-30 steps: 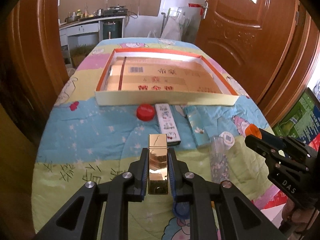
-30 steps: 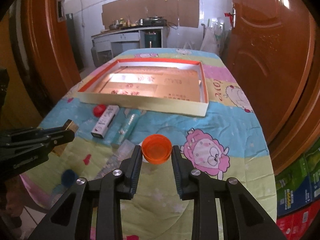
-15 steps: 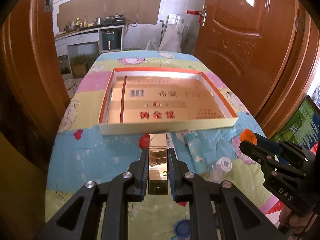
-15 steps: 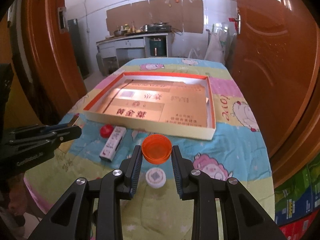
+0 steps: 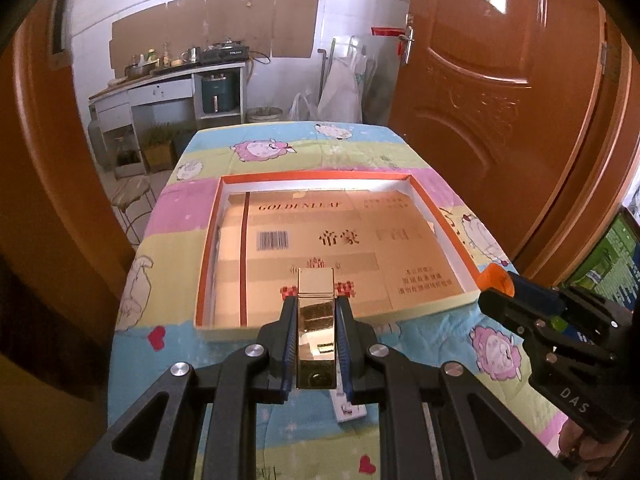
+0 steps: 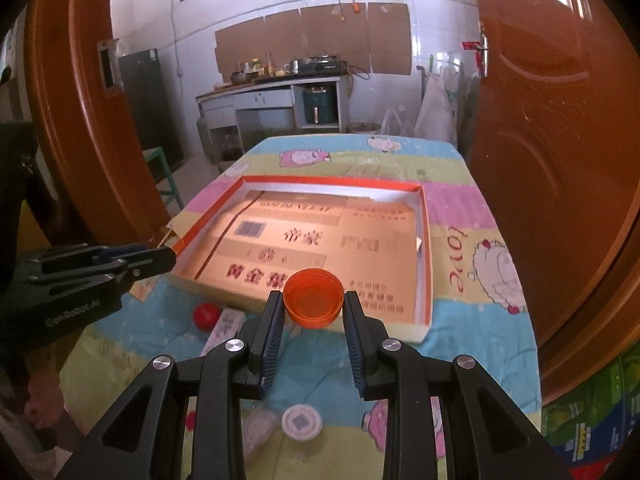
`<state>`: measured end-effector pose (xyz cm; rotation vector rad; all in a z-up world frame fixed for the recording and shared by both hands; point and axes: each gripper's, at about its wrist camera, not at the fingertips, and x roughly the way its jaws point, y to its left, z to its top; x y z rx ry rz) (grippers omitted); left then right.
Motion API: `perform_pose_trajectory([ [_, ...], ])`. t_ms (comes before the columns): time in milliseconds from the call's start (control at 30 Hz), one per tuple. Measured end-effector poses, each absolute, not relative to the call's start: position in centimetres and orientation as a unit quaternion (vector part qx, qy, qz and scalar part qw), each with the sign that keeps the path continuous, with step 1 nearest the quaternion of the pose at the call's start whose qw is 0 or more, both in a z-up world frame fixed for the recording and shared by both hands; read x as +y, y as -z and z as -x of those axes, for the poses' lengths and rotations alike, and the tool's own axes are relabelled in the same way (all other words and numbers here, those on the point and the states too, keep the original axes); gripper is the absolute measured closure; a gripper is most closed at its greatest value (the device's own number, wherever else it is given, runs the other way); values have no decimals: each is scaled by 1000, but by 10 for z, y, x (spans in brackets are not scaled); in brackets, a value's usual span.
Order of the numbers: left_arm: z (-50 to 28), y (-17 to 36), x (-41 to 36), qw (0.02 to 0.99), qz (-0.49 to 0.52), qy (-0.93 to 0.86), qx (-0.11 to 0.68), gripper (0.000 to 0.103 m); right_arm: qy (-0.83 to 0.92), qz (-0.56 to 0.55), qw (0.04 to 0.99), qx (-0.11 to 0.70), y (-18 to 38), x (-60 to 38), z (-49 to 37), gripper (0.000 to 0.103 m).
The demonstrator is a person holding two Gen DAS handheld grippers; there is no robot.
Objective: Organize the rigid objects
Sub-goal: 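Carry the wooden block and orange cap into the tray with both grippers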
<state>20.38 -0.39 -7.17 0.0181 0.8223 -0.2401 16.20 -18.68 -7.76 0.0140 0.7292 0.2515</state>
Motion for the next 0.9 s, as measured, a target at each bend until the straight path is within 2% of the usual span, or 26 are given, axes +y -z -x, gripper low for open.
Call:
perform_pose_trajectory([
  [467, -278, 71, -8, 904, -6, 104, 414, 85, -147, -5, 922, 359, 76, -182, -228, 73],
  [900, -334, 104, -10, 890, -6, 86, 448, 85, -171, 12, 904, 391, 103, -170, -297, 73],
])
